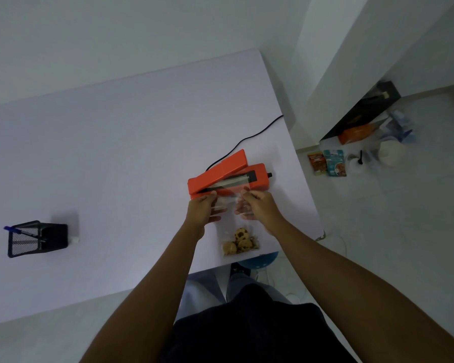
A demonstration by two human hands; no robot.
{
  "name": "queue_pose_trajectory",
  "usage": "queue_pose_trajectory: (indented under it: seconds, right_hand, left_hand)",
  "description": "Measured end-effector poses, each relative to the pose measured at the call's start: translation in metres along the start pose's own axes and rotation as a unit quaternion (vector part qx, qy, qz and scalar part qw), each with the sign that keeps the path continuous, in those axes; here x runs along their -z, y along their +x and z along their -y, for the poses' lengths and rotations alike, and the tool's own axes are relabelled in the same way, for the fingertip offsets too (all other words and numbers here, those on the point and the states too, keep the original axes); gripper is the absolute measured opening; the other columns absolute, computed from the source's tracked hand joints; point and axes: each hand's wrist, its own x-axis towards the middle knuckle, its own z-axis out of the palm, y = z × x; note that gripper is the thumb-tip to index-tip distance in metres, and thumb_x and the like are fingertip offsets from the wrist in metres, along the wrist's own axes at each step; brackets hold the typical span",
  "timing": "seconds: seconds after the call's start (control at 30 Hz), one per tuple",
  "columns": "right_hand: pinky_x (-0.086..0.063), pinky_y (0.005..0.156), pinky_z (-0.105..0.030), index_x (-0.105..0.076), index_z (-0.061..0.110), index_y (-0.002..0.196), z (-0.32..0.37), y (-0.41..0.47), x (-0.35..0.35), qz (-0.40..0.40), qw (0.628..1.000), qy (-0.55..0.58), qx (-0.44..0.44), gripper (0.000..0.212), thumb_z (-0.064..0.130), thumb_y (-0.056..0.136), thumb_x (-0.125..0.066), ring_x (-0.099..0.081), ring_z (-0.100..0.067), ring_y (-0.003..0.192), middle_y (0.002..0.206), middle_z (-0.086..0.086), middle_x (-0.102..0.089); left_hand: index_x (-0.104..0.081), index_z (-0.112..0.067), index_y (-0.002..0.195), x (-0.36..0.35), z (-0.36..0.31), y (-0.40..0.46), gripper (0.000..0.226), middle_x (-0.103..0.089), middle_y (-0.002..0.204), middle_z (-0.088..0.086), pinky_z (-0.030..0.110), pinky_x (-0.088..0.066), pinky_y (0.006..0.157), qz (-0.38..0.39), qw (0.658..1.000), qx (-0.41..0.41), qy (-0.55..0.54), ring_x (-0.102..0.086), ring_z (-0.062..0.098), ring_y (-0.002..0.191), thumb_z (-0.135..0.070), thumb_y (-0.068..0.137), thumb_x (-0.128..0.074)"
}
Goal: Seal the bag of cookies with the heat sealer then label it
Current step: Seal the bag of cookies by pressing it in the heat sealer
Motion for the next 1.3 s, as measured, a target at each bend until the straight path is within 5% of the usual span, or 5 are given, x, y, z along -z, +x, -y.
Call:
queue_pose_trajectory:
  seconds: [0.43,0.67,1.3]
  right_hand:
    - [-0.060,0.078,-0.042,-0.069,0.002,0.101,-0.004,0.003,0.001,-0.002,1.000,-0.015,-0.003,0.030,0.029,0.099,-0.058,-0.074,-0.021,0.072,0.084,-0.013,-0.076]
    - [-0.058,0.080,-0.042,-0.071,0.006,0.099,-0.005,0.003,0.000,0.009,1.000,-0.002,-0.002,0.028,0.031,0.099,-0.059,-0.073,-0.020,0.073,0.088,-0.016,-0.076]
    - [-0.058,0.071,-0.035,-0.071,0.001,0.099,-0.007,0.005,-0.008,-0.020,1.000,0.018,-0.001,0.025,0.023,0.099,-0.059,-0.071,-0.021,0.069,0.081,-0.014,-0.073]
  left_hand:
    - [-0.064,-0.015,0.090,-0.018,0.006,0.005,0.014,-0.071,0.100,0.014,0.043,-0.060,0.076,-0.106,0.992,0.016,-0.067,-0.071,0.031,0.086,-0.026,0.097,-0.059]
    - [-0.063,-0.003,0.114,-0.019,0.011,0.004,0.034,-0.071,0.099,0.012,0.038,-0.060,0.069,-0.135,0.980,0.059,-0.130,-0.071,0.026,0.083,-0.029,0.092,-0.066]
    - [-0.065,-0.005,0.110,-0.014,0.012,0.013,0.037,-0.073,0.101,0.011,0.041,-0.061,0.072,-0.156,0.977,0.081,-0.125,-0.072,0.027,0.087,-0.033,0.087,-0.071]
